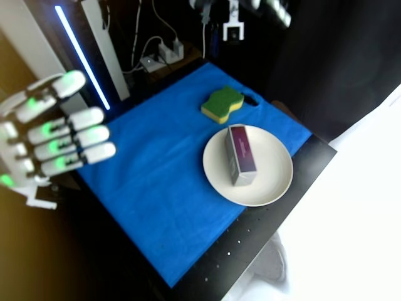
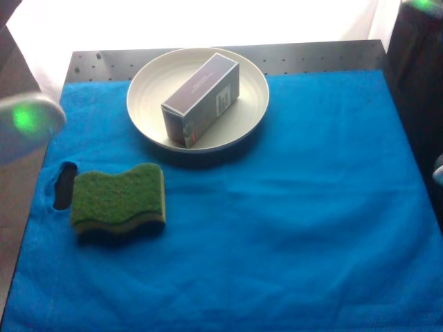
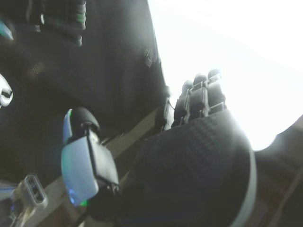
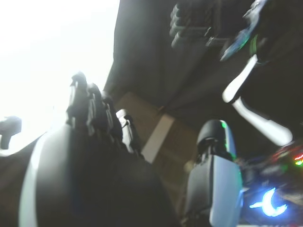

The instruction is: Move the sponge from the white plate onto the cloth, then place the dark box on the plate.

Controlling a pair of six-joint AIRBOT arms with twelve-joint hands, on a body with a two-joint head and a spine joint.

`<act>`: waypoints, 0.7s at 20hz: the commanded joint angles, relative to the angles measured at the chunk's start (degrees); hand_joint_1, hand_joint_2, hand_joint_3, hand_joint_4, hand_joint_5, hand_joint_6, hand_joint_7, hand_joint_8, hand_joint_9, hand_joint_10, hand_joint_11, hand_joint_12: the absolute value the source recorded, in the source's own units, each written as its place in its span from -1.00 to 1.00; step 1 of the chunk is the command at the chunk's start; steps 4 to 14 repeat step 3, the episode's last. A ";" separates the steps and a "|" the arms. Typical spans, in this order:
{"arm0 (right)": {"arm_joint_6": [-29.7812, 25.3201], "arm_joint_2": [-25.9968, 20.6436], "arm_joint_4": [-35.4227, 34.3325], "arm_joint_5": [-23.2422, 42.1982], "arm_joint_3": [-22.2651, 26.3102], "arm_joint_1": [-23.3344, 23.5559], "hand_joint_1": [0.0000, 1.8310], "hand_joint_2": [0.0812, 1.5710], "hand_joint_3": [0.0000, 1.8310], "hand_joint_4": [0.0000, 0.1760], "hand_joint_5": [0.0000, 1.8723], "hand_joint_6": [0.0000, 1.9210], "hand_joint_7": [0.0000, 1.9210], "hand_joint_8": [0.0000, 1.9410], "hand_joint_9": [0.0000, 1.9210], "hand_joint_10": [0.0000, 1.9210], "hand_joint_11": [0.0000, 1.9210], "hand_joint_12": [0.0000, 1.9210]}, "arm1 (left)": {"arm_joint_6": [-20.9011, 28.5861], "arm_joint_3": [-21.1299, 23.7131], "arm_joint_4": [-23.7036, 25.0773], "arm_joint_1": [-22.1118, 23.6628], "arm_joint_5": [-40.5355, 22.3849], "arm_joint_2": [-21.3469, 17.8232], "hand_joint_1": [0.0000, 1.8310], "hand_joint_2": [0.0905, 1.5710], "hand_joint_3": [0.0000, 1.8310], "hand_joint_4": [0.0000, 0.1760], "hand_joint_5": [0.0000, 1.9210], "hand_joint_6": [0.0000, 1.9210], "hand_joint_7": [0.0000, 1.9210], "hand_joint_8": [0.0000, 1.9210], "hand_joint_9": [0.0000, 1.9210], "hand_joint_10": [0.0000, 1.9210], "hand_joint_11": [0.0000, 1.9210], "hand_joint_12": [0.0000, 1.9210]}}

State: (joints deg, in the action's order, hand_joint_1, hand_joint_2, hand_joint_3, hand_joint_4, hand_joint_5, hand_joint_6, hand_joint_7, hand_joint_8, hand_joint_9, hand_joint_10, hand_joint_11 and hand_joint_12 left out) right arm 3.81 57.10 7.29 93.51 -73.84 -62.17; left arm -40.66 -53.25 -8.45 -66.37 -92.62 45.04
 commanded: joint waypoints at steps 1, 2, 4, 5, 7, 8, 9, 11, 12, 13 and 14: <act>1.62 -1.69 -2.86 7.50 0.42 1.89 -0.09 0.15 -1.00 -0.25 -0.39 -0.95 -0.77 -0.98 -0.83 -0.98 -0.84 -0.91 | 0.93 -0.94 -0.90 1.58 -6.59 0.09 -1.00 0.46 -0.97 -1.00 -0.95 -0.99 -1.00 -1.00 -1.00 -1.00 -0.98 -0.99; 3.74 -3.19 -1.67 7.50 1.35 3.68 -0.12 0.17 -1.00 -0.21 -0.27 -0.99 -0.69 -0.98 -0.74 -0.99 -0.84 -0.72 | 1.75 -1.38 -0.47 2.80 -6.61 0.06 -0.98 0.57 -0.97 -1.00 -0.95 -0.99 -1.00 -1.00 -1.00 -1.00 -1.00 -1.00; 6.06 -4.99 -0.79 7.51 2.66 5.25 -0.03 0.20 -0.99 -1.00 0.01 -0.98 -0.49 -0.97 -0.67 -0.99 -0.92 -0.45 | 1.65 -1.59 0.82 5.18 -6.62 -0.25 -0.96 0.54 -1.00 -0.27 -0.88 -0.96 -0.99 -1.00 -1.00 -1.00 -1.00 -1.00; 6.06 -4.99 -0.79 7.51 2.66 5.25 -0.03 0.20 -0.99 -1.00 0.01 -0.98 -0.49 -0.97 -0.67 -0.99 -0.92 -0.45 | 1.65 -1.59 0.82 5.18 -6.62 -0.25 -0.96 0.54 -1.00 -0.27 -0.88 -0.96 -0.99 -1.00 -1.00 -1.00 -1.00 -1.00; 6.06 -4.99 -0.79 7.51 2.66 5.25 -0.03 0.20 -0.99 -1.00 0.01 -0.98 -0.49 -0.97 -0.67 -0.99 -0.92 -0.45 | 1.65 -1.59 0.82 5.18 -6.62 -0.25 -0.96 0.54 -1.00 -0.27 -0.88 -0.96 -0.99 -1.00 -1.00 -1.00 -1.00 -1.00; 6.06 -4.99 -0.79 7.51 2.66 5.25 -0.03 0.20 -0.99 -1.00 0.01 -0.98 -0.49 -0.97 -0.67 -0.99 -0.92 -0.45 | 1.65 -1.59 0.82 5.18 -6.62 -0.25 -0.96 0.54 -1.00 -0.27 -0.88 -0.96 -0.99 -1.00 -1.00 -1.00 -1.00 -1.00; 6.06 -4.99 -0.79 7.51 2.66 5.25 -0.03 0.20 -0.99 -1.00 0.01 -0.98 -0.49 -0.97 -0.67 -0.99 -0.92 -0.45 | 1.65 -1.59 0.82 5.18 -6.62 -0.25 -0.96 0.54 -1.00 -0.27 -0.88 -0.96 -0.99 -1.00 -1.00 -1.00 -1.00 -1.00; 6.06 -4.99 -0.79 7.51 2.66 5.25 -0.03 0.20 -0.99 -1.00 0.01 -0.98 -0.49 -0.97 -0.67 -0.99 -0.92 -0.45 | 1.65 -1.59 0.82 5.18 -6.62 -0.25 -0.96 0.54 -1.00 -0.27 -0.88 -0.96 -0.99 -1.00 -1.00 -1.00 -1.00 -1.00; 6.06 -4.99 -0.79 7.51 2.66 5.25 -0.03 0.20 -0.99 -1.00 0.01 -0.98 -0.49 -0.97 -0.67 -0.99 -0.92 -0.45 | 1.65 -1.59 0.82 5.18 -6.62 -0.25 -0.96 0.54 -1.00 -0.27 -0.88 -0.96 -0.99 -1.00 -1.00 -1.00 -1.00 -1.00; 6.06 -4.99 -0.79 7.51 2.66 5.25 -0.03 0.20 -0.99 -1.00 0.01 -0.98 -0.49 -0.97 -0.67 -0.99 -0.92 -0.45 | 1.65 -1.59 0.82 5.18 -6.62 -0.25 -0.96 0.54 -1.00 -0.27 -0.88 -0.96 -0.99 -1.00 -1.00 -1.00 -1.00 -1.00; 6.06 -4.99 -0.79 7.51 2.66 5.25 -0.03 0.20 -0.99 -1.00 0.01 -0.98 -0.49 -0.97 -0.67 -0.99 -0.92 -0.45 | 1.65 -1.59 0.82 5.18 -6.62 -0.25 -0.96 0.54 -1.00 -0.27 -0.88 -0.96 -0.99 -1.00 -1.00 -1.00 -1.00 -1.00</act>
